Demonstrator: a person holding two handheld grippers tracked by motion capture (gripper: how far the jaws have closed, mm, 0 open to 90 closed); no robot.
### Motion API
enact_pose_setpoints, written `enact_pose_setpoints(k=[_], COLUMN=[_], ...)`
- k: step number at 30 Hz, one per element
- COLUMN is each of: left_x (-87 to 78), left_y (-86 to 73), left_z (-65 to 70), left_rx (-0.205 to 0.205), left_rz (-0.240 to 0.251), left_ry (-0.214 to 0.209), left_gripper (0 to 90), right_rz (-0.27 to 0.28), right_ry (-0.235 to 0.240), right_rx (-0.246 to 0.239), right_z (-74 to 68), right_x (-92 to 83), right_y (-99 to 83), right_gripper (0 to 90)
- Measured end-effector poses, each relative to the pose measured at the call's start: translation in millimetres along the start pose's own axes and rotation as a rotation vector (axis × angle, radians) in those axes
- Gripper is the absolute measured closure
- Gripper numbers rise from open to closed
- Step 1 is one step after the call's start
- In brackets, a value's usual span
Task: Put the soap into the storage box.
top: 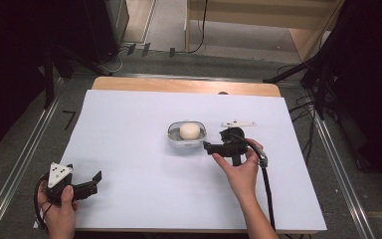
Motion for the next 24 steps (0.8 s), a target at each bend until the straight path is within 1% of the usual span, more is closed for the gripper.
enact_pose_setpoints(k=[6,9,12,14,18,19,24], left_x=[0.1,0.0,0.0,0.1,0.0,0.0,-0.1], left_y=[0.0,0.0,0.0,0.0,0.0,0.0,0.0], left_z=[0.2,0.2,0.4,0.5,0.5,0.5,0.4], left_rx=[0.001,0.002,0.002,0.002,0.003,0.003,0.003], left_rz=[0.000,-0.001,-0.001,0.000,0.000,-0.001,0.000], left_ry=[-0.001,-0.001,0.000,0.002,0.002,0.002,0.001], left_gripper=[0.4,0.4,0.4,0.4,0.4,0.4,0.4], right_rz=[-0.003,-0.006,-0.002,-0.001,0.004,0.007,0.005], right_ry=[0.004,-0.002,0.005,0.002,0.025,0.034,0.043], right_rx=[0.001,0.003,0.007,0.000,0.006,0.006,-0.014], right_z=[8.9,12.5,15.2,16.5,18.3,18.6,18.3], right_x=[-4.7,-6.7,-7.7,-8.2,-9.7,-9.9,-12.0], right_y=[-8.8,-13.6,-19.0,-22.9,-29.5,-30.8,-37.1], right_gripper=[25.4,25.4,25.8,25.8,25.6,24.1,19.6])
Point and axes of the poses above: each handheld gripper's, and its own axes: x roughly forward along the jaws, y roughly out of its top, z roughly to its right, the point moved 4 cm from there along x, roughly forward along the jaws, and after that the axes turned 6 degrees about x, right-handed, at the moved point
